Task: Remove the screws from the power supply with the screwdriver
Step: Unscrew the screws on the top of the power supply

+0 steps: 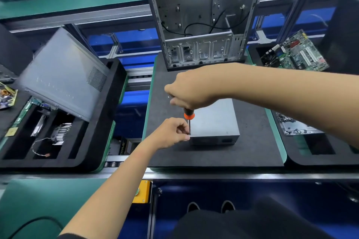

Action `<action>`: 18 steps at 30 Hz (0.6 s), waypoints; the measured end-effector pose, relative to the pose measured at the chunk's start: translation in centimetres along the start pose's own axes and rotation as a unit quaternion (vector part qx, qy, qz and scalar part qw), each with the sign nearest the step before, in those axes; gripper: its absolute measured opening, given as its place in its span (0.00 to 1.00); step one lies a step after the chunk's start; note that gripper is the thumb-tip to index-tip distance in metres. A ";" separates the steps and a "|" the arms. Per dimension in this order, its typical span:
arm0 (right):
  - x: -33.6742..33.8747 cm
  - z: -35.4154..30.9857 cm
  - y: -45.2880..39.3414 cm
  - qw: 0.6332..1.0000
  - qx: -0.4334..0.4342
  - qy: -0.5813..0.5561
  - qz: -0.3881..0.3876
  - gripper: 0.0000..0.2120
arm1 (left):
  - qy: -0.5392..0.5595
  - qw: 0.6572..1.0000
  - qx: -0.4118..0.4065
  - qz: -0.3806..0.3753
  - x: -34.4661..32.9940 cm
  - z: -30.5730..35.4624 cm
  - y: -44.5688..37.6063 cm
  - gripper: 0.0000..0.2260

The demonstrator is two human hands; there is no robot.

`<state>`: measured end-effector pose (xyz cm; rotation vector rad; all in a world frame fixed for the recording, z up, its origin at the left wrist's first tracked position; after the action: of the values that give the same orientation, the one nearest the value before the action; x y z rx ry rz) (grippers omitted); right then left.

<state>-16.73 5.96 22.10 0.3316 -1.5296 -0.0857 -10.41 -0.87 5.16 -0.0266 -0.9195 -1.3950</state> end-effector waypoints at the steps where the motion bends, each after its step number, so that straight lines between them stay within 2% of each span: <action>1: 0.0 -0.1 0.0 0.999 0.018 -0.029 -0.005 0.11 | 0.003 1.000 -0.001 -0.001 0.0 -0.1 0.0 0.10; 3: 0.1 0.0 0.4 0.995 0.049 -0.086 -0.015 0.08 | 0.005 1.000 -0.005 -0.002 0.0 -0.2 0.0 0.09; 7: 0.5 -0.4 0.7 0.981 0.112 -0.154 -0.021 0.17 | 0.001 1.000 -0.015 -0.004 -0.2 -0.5 0.0 0.08; 10: 0.7 -1.2 0.4 0.973 0.124 -0.196 -0.006 0.17 | -0.005 1.000 -0.022 -0.004 -0.2 -0.4 -0.1 0.06; 13: 0.1 -1.3 -0.2 0.990 0.089 -0.108 -0.002 0.09 | -0.012 1.000 -0.020 -0.008 -0.2 -0.3 -0.1 0.06; 16: -0.1 -0.1 0.1 1.000 -0.019 0.010 -0.011 0.14 | -0.008 1.000 -0.004 -0.006 -0.2 -0.4 -0.1 0.06; 18: 0.0 0.0 0.2 1.000 -0.010 0.005 0.011 0.12 | -0.007 1.000 -0.005 -0.006 -0.2 -0.4 -0.1 0.06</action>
<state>-16.72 6.17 22.20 0.2996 -1.5216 -0.0820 -10.22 -0.93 4.75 -0.0389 -0.9251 -1.4113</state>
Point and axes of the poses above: each hand's wrist, its own y-axis away from the middle knuckle, its own x-axis out of the back of the hand, z = x × y, the point moved 5 cm from there along -y, towards the middle knuckle, and after that the axes turned 15 degrees about x, right-handed, at the moved point
